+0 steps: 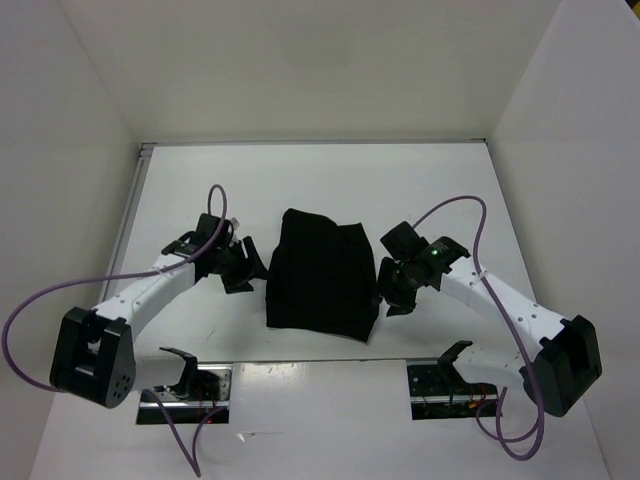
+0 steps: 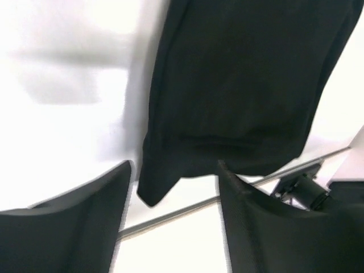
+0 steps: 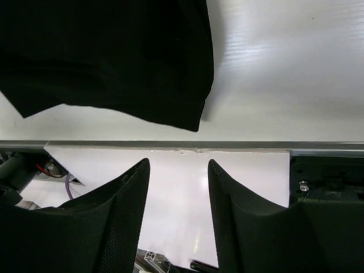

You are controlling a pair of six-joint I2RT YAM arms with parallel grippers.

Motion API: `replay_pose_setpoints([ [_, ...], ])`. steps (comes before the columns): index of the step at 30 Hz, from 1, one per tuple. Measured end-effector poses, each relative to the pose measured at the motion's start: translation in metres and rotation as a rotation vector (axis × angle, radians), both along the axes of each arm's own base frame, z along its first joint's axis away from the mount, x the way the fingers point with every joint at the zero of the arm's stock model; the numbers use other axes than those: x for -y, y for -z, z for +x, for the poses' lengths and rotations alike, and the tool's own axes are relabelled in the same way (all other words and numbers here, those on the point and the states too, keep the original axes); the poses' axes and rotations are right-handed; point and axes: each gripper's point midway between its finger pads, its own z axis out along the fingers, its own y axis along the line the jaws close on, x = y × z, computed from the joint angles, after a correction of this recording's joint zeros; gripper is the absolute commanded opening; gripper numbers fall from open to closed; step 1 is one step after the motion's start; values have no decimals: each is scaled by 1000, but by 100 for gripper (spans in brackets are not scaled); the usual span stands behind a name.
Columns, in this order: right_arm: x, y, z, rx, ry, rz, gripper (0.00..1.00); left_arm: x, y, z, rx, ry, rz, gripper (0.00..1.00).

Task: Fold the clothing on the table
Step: Flatten the skirt out

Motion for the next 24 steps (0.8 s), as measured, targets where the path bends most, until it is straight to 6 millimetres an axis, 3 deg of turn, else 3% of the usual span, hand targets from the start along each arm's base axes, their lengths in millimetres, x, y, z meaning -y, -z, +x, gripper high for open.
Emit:
replay_pose_setpoints([
  [3,0,12,-1,-26,8,-12,49,0,2,-14,-3,0,-9,53],
  [9,-2,39,2,-93,15,-57,49,-4,33,-52,-122,20,14,55],
  [20,-7,43,8,-87,15,-52,49,14,39,-42,-100,24,-43,58],
  [24,-7,43,8,-88,16,-53,49,19,53,-47,-156,40,-31,48],
])
